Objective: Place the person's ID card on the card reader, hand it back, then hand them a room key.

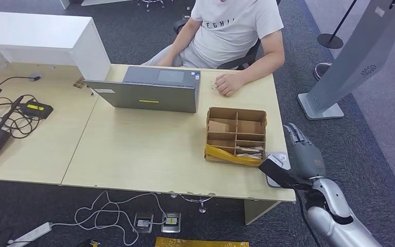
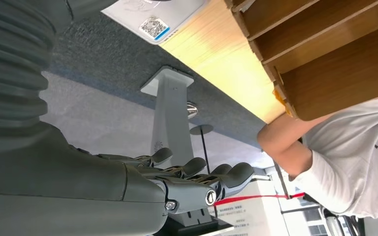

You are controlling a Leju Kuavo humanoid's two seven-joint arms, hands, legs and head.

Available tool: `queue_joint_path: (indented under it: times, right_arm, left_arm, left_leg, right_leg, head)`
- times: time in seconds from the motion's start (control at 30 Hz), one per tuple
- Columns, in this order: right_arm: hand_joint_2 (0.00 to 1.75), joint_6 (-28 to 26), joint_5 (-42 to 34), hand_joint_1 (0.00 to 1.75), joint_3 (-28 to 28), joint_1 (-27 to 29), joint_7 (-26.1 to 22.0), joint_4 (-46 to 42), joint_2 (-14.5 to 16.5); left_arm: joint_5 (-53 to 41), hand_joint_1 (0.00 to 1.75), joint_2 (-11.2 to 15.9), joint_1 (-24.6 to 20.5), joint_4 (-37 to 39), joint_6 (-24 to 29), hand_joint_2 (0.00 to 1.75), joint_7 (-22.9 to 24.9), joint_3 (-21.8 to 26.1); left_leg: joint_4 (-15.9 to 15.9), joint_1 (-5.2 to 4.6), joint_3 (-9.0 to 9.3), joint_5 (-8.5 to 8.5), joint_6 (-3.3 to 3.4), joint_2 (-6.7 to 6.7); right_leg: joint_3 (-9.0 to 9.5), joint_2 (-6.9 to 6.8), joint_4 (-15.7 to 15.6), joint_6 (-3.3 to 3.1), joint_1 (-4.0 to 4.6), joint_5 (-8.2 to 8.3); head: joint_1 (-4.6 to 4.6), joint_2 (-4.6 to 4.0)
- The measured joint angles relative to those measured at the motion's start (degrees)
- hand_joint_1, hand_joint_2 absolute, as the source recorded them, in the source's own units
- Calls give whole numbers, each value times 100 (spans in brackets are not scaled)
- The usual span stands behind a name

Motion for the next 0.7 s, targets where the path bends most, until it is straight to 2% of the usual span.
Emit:
queue_joint_path:
  times: [0.27, 0.6, 0.7]
  right_arm:
    - [175, 359, -126, 0, 1, 22, 115, -28, 220]
    - [175, 401, -124, 0, 1, 45, 125, -70, 287]
    - [175, 473, 16, 0, 29, -10, 46, -68, 507]
  left_arm:
    - [-37, 0, -3, 0, 0, 1, 0, 1, 2]
    - [-41, 0, -3, -1, 1, 2, 0, 2, 2]
    - [-37, 0, -5, -1, 1, 53, 0, 16, 2]
  left_leg:
    - [0, 0, 0, 0, 0, 0]
    - [0, 0, -1, 0, 0, 0]
    - [0, 0, 0, 0, 0, 0]
  right_leg:
    - [0, 0, 0, 0, 0, 0]
    - [1, 0, -1, 0, 0, 0]
    - [1, 1, 1, 0, 0, 0]
  head:
    - [1, 0]
    - [1, 0]
    - [1, 0]
